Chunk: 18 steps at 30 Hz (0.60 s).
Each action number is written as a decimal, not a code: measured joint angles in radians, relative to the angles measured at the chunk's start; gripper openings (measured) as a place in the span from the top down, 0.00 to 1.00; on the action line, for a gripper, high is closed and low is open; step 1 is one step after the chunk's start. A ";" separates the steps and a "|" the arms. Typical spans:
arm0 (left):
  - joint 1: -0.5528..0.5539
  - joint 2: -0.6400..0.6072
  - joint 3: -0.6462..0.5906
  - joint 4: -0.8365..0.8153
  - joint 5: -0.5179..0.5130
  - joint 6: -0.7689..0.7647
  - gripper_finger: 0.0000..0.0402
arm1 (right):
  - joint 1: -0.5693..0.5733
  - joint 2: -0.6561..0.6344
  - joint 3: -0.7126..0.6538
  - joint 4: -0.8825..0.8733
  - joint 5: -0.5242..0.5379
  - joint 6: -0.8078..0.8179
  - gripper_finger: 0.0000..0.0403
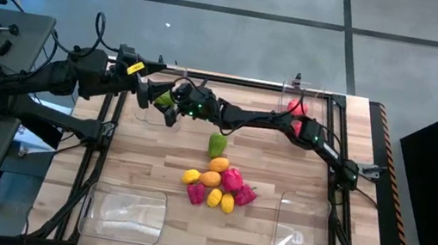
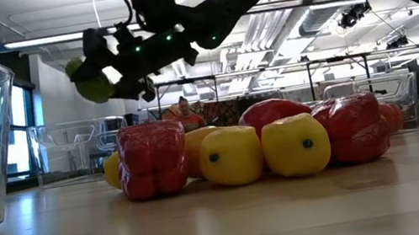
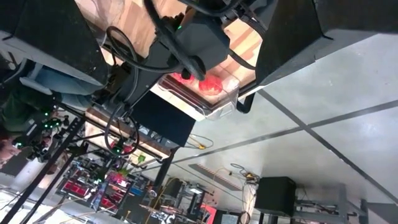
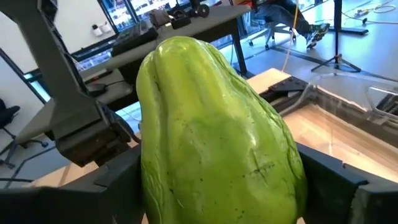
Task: Sort produce into baskets
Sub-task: Put the green chayote into the top left transparent bin
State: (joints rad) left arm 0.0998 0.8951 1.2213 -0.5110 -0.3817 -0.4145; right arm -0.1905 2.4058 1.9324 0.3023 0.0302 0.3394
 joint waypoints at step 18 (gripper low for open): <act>0.000 0.000 0.000 0.011 0.000 0.006 0.01 | -0.137 -0.173 0.000 -0.424 -0.136 -0.250 0.08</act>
State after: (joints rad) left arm 0.0998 0.8948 1.2213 -0.5004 -0.3816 -0.4084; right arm -0.3279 2.2327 1.9326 -0.1222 -0.1058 0.0894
